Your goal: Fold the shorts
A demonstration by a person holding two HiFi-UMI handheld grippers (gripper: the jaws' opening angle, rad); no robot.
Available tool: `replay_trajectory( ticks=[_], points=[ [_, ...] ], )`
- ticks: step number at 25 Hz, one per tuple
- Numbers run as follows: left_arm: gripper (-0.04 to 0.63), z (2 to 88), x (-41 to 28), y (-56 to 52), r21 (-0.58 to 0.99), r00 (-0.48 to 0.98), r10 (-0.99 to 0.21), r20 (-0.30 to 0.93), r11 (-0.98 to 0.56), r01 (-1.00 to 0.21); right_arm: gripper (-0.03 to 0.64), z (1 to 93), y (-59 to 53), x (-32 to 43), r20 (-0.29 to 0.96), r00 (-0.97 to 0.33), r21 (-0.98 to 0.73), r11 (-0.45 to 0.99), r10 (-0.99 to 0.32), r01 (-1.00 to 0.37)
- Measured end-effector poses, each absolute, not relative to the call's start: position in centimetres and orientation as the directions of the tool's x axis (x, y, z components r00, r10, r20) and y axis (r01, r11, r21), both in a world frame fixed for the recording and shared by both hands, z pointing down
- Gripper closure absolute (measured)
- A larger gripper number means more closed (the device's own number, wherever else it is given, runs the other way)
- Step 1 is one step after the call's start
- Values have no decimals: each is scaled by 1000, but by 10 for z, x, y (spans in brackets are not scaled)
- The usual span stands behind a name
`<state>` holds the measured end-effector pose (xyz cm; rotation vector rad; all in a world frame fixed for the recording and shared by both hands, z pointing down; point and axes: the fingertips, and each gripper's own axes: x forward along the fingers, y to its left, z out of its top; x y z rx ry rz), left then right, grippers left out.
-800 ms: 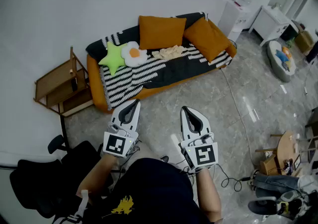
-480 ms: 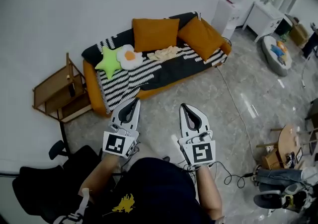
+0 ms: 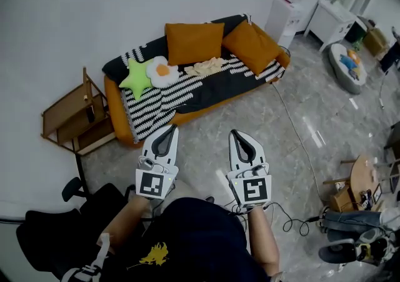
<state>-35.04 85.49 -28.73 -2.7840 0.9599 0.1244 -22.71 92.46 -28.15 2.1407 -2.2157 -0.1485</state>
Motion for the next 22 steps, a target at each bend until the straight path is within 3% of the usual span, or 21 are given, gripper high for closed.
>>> replay_trajectory(
  ticks=[3,6,10,12,13,15,18,22],
  points=[
    [581,-278,-345,860,-159,835,-543,-93,-819,-551,600,-271,926,-220,42,-8,97,12,-999,-995],
    [581,-265,-337,872,-264,896,-444,-15,-862,-432,600,-268,927,-221,32,7,94,-4,-999,-996],
    [581,-264,-340,868,-257,866,-500,-11,-835,-486,600,-265,931,-216,42,32,104,-27,-999,-994],
    [506,-258,-343,863,-258,838,-542,58,-819,-512,600,-264,931,-214,43,29,105,-24,-999,-994],
    [509,-255,-343,861,-261,828,-553,95,-816,-515,594,-262,931,-215,60,21,108,-15,-998,-994],
    [485,-252,-344,862,-253,827,-551,114,-821,-513,534,-255,932,-220,100,1,114,10,-995,-993],
    [381,-246,-341,867,-255,836,-527,156,-839,-481,506,-250,931,-220,116,-7,115,21,-993,-993],
    [261,-241,-335,866,-235,853,-498,156,-858,-457,404,-243,926,-217,130,-8,87,20,-991,-996]
  ],
)
